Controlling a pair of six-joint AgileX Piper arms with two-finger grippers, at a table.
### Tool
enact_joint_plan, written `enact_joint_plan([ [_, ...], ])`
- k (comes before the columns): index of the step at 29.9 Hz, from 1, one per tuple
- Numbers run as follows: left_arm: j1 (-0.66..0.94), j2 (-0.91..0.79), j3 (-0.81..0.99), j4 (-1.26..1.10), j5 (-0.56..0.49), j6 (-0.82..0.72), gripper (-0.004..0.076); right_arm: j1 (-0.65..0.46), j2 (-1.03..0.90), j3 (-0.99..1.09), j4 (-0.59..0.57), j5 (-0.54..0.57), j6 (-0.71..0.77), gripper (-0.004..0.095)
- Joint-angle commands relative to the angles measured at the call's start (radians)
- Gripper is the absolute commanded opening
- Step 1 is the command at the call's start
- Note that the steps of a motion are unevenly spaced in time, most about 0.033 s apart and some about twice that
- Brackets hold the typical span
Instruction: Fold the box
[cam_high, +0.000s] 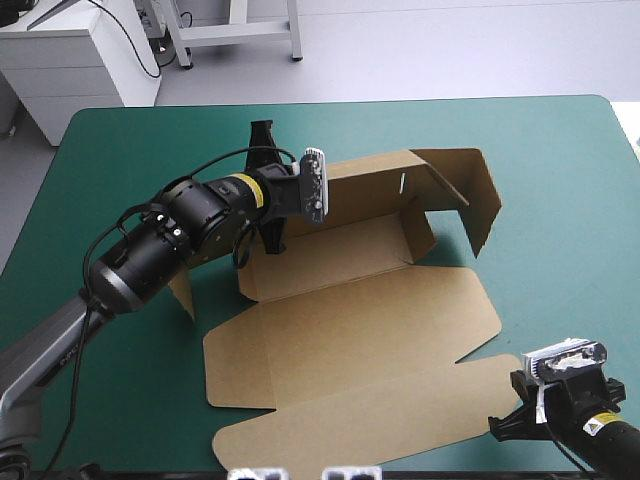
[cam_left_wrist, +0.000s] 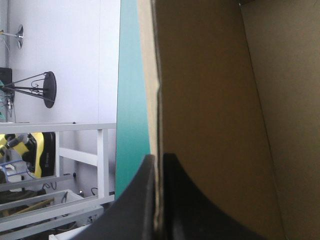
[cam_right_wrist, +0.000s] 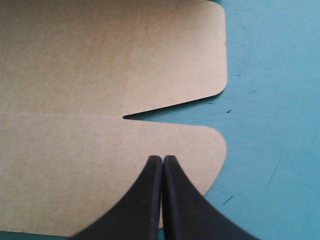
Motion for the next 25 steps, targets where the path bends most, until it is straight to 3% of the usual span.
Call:
enact_joint_plan([
  [1,-0.004,-0.083,0.089,0.059,-0.214,0.031,-0.0009,-0.002,0.013,-0.034,0.02,-0.048,0.005,-0.0014],
  [5,-0.004,-0.1,0.196,0.137,-0.393,0.024,-0.0009,-0.002,0.013,-0.034,0.02,-0.048,0.016,-0.0014],
  [10,-0.002,-0.102,0.283,0.174,-0.508,0.027,-0.0009,-0.002,0.013,-0.043,0.041,-0.065,0.061,-0.0014],
  [19,0.036,-0.102,0.342,0.24,-0.561,-0.03,-0.0008,-0.002,0.046,-0.229,0.146,-0.147,0.091,-0.0014],
  [25,0.052,-0.104,0.344,0.24,-0.559,-0.061,-0.0008,-0.002,0.203,-0.428,0.147,-0.138,0.111,-0.0014],
])
